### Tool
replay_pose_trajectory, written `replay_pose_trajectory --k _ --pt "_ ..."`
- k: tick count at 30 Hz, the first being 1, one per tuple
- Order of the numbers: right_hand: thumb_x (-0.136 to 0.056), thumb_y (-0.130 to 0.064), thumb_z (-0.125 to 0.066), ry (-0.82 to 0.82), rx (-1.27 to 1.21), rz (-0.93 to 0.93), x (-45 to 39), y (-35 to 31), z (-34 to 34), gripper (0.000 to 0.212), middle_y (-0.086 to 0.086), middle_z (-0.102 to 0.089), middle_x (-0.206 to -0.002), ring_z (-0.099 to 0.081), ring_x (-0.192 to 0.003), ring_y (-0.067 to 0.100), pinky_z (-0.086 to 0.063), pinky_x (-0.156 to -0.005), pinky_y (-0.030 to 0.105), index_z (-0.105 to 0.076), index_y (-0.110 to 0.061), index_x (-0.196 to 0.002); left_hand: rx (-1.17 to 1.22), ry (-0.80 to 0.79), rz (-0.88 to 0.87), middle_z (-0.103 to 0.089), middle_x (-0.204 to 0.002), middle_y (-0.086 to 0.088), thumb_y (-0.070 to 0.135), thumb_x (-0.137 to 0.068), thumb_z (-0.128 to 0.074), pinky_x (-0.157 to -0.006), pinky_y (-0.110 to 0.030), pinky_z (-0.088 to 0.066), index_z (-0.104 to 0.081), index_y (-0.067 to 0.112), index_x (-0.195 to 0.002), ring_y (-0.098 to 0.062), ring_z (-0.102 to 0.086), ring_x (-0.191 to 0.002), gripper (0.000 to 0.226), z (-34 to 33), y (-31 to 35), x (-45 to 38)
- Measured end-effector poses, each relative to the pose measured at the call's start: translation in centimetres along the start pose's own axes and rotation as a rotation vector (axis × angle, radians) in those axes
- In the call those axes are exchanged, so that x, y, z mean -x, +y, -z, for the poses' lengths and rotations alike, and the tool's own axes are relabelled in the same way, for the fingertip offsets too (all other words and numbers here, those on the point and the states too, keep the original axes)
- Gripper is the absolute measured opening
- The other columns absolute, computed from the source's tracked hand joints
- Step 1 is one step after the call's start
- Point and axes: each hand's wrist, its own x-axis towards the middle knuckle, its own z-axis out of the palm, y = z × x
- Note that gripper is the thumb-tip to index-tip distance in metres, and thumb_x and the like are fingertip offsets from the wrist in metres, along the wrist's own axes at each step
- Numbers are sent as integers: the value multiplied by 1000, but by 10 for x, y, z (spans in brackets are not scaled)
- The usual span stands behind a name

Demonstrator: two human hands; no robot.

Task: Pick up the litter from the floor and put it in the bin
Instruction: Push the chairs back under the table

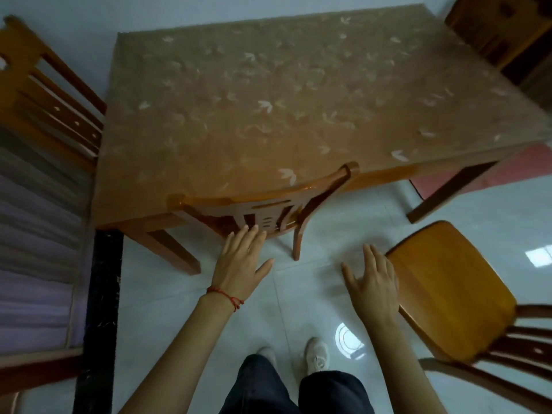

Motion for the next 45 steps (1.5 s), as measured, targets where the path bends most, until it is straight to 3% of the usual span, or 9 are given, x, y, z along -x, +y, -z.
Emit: replay_pose_trajectory --k 9,15,18,25,31,39,45 --pt "-86 -47 -50 154 -18 -284 98 90 15 64 15 -41 -142 -35 -131 34 -29 -106 48 -39 -8 -135 -35 -110 -369 -36 -144 -16 38 -91 -50 -111 -41 -14 -37 5 -136 -29 -26 -135 57 -29 95 18" --pt "-87 -48 -49 236 -31 -470 186 164 33 64 13 -39 -144 -33 -133 29 -26 -108 43 -37 -10 -137 -39 -196 -598 -45 -136 -20 33 -86 -60 -106 -49 -26 -44 1 -131 -35 -37 -129 57 -49 192 53" --pt "-89 -47 -47 261 -43 -557 236 199 40 62 11 -36 -146 -30 -135 28 -23 -110 41 -34 -11 -138 -28 -237 -727 -56 -124 -24 27 -76 -73 -96 -55 -37 -54 -3 -121 -41 -50 -117 57 -58 245 81" --pt "-89 -39 -53 332 -73 -811 356 277 52 60 14 -37 -144 -31 -134 30 -25 -109 41 -36 -7 -137 -11 -295 -985 -60 -116 -26 27 -69 -79 -88 -60 -41 -58 -6 -115 -43 -55 -109 60 -87 362 152" --pt "-88 -35 -57 431 -96 -1031 438 331 64 57 16 -41 -141 -34 -132 31 -27 -107 42 -40 -5 -134 -12 -352 -1198 -51 -131 -21 35 -83 -63 -103 -51 -31 -49 0 -126 -37 -43 -124 57 -115 450 206" --pt "-90 -41 -50 448 -102 -1173 477 402 78 60 12 -35 -145 -28 -135 27 -22 -109 38 -34 -9 -138 -67 -405 -1366 -30 -147 -12 45 -92 -42 -112 -41 -16 -30 9 -140 -28 -23 -137 61 -159 550 223" --pt "-91 -42 -47 454 -87 -1182 459 486 108 60 10 -33 -147 -26 -136 25 -20 -110 37 -31 -11 -139 -10 -440 -1397 -55 -124 -26 26 -78 -72 -95 -56 -39 -55 -5 -119 -43 -50 -116 54 -187 639 203"
